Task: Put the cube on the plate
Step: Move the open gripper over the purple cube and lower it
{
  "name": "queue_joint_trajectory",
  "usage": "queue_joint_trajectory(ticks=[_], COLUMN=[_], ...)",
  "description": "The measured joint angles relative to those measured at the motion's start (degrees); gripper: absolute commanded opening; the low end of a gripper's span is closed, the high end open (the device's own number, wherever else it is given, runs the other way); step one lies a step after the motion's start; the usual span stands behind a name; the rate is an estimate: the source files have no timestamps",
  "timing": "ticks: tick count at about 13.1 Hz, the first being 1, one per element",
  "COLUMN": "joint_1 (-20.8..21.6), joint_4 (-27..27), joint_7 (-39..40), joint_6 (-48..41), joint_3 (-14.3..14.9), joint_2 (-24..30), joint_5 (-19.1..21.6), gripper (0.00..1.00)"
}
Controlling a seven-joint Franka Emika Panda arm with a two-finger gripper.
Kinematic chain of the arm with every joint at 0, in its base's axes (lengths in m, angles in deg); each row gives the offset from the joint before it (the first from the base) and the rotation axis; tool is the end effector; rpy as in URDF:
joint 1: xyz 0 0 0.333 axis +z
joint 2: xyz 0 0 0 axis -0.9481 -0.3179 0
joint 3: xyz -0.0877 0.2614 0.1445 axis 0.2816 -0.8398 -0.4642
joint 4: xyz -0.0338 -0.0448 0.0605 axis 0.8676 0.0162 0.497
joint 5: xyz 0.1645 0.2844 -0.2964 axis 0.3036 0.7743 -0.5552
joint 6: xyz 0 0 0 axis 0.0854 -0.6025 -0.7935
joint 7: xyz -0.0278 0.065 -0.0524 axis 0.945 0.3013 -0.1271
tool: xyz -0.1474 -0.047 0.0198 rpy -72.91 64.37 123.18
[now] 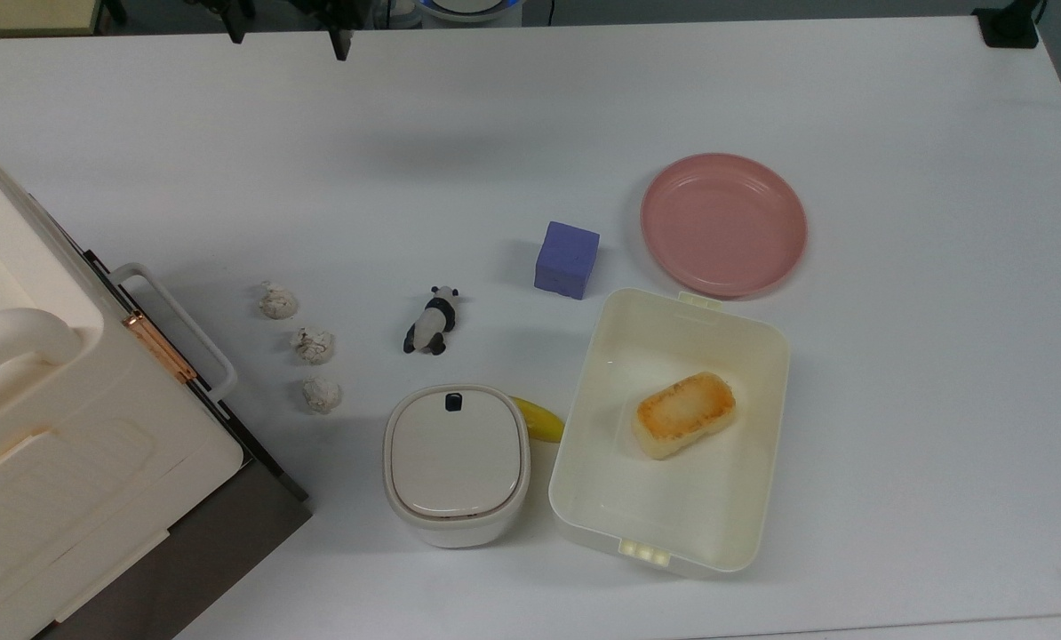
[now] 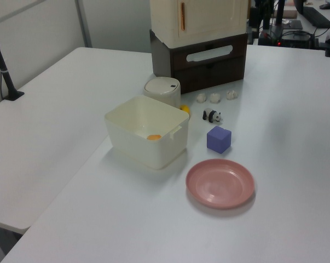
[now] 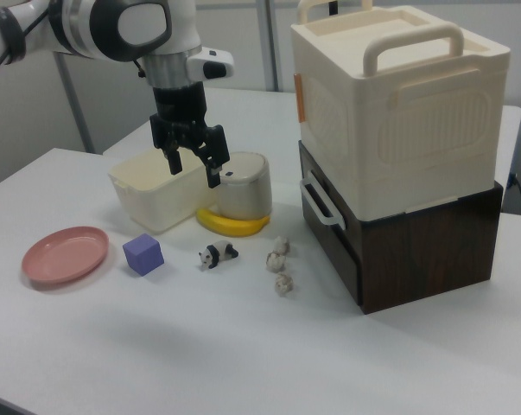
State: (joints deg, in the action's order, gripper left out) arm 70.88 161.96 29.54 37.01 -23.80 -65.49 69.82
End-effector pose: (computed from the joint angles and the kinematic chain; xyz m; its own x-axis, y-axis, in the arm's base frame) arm 0.6085 -0.1177 0.5404 0.9845 -0.1712 -0.0378 -0.1704 -0.9851 0.0250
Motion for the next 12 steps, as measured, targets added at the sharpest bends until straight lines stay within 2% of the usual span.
queue_joint_trajectory(ticks=[5, 12], joint_1=[1.5, 4.9], joint_4=[0.5, 0.6], joint_7=[3.8, 4.1], joint_6=[0.0, 0.0], joint_3=[-0.1, -0.2], joint_2=[-1.5, -3.6], joint_5=[0.0, 0.0], gripper=[1.0, 1.0])
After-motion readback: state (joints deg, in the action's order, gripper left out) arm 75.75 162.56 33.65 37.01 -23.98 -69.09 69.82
